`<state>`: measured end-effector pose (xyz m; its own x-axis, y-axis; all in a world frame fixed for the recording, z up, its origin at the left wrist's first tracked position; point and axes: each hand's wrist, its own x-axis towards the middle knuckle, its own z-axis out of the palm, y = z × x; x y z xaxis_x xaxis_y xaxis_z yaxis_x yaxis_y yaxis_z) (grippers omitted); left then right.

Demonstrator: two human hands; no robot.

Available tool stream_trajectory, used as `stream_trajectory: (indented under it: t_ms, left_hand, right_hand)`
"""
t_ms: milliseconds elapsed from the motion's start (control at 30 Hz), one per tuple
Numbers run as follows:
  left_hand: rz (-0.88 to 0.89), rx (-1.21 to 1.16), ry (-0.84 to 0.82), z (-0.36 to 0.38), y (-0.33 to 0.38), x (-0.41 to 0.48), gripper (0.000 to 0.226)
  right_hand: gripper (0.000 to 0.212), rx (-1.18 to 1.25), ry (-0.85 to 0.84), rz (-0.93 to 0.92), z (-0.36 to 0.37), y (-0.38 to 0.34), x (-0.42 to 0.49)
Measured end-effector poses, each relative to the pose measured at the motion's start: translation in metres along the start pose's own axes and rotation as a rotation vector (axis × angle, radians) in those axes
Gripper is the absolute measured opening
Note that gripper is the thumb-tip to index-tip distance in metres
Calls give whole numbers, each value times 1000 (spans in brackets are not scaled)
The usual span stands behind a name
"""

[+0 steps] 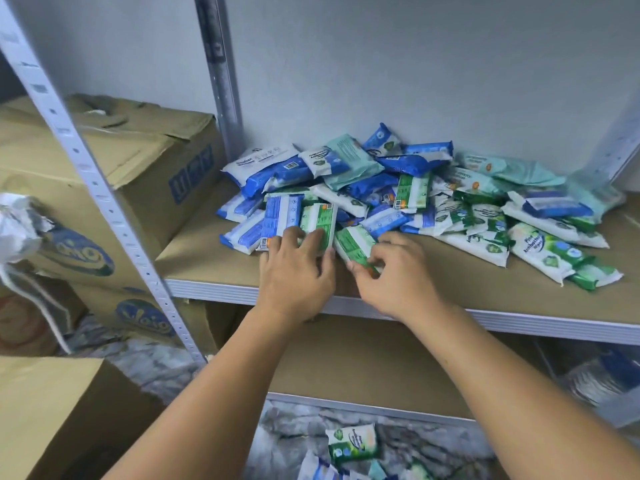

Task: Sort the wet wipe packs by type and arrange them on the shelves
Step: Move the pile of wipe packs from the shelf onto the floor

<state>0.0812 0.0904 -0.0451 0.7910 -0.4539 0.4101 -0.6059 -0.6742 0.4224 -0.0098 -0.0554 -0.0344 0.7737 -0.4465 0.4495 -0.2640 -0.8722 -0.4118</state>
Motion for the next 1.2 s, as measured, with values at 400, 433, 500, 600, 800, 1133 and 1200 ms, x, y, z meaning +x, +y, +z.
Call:
stream_trajectory:
  t_ms: [400, 433, 500, 600, 800, 1133, 1200]
  left_hand:
    - [-16, 116, 7, 2, 8, -6, 50]
    - [-9, 120, -20, 0, 8, -9, 53]
    - [20, 91, -51, -7, 8, -19, 57]
    - [82, -26, -33, -27, 11, -44, 61]
    - [88, -146, -225, -62, 13, -106, 73]
    - [63, -152, -757, 25, -24, -180, 70]
    - [-64, -194, -838, 52, -32, -190, 74]
  right_hand:
    - [56, -200, -247, 274, -47, 11, -16]
    - [53, -197, -240, 273, -51, 11, -20]
    - [45, -178, -207, 249, -59, 10, -30]
    - [36, -156, -145, 190, -73, 5, -49]
    - [31, 8, -9, 229, -88, -7, -114]
    - [46, -173, -307, 227, -16, 36, -198]
    - [40, -256, -527, 219, 3, 51, -207]
